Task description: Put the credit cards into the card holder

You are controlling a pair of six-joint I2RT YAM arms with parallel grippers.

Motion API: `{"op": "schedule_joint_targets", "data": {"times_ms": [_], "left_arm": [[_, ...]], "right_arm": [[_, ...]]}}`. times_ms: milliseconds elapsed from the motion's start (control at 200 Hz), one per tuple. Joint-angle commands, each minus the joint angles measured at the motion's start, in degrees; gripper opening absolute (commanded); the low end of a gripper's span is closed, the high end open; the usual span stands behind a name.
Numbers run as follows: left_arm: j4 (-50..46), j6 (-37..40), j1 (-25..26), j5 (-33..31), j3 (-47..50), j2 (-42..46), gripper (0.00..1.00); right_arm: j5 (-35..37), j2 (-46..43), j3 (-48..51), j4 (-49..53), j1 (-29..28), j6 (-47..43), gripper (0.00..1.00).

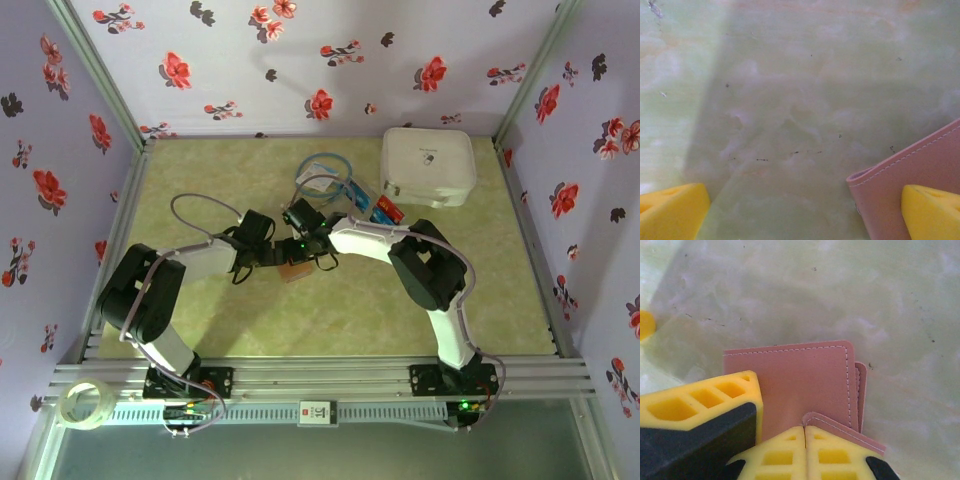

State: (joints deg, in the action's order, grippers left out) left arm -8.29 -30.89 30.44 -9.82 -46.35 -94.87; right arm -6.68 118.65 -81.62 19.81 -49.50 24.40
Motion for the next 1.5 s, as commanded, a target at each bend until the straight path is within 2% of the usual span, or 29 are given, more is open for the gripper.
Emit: {"op": "schedule_joint_targets", "data": {"times_ms": [0,215,630,1255,1495], "left_arm": [[-7.6,-2.5,-1.0,-4.1,3.4,-5.3,1.00],[-8.8,-3.7,0.7,-8.0,2.3,-7.3,1.00],[-8.6,-4.8,1.1,-8.9,1.5,-11.1,1.00],[-6.9,-4.7,1.2,-7.8,2.0,-12.0,1.00],[-8.5,-4.6,1.1,-6.5,1.1,-8.2,1.00]], "right_arm": [[-8.4,4.7,4.4,10.0,-3.1,-0.6,0.00],[-12.4,0.4,4.4,3.7,-1.5,2.7,0.00],[-15.2,-7.9,5.9,-3.7,2.5,6.0,0.00],[-15.2,-2.7,4.9,-6.4,4.1,7.6,0.00],[-13.7,0.1,5.9,-5.7,4.1,6.9,0.00]]}}
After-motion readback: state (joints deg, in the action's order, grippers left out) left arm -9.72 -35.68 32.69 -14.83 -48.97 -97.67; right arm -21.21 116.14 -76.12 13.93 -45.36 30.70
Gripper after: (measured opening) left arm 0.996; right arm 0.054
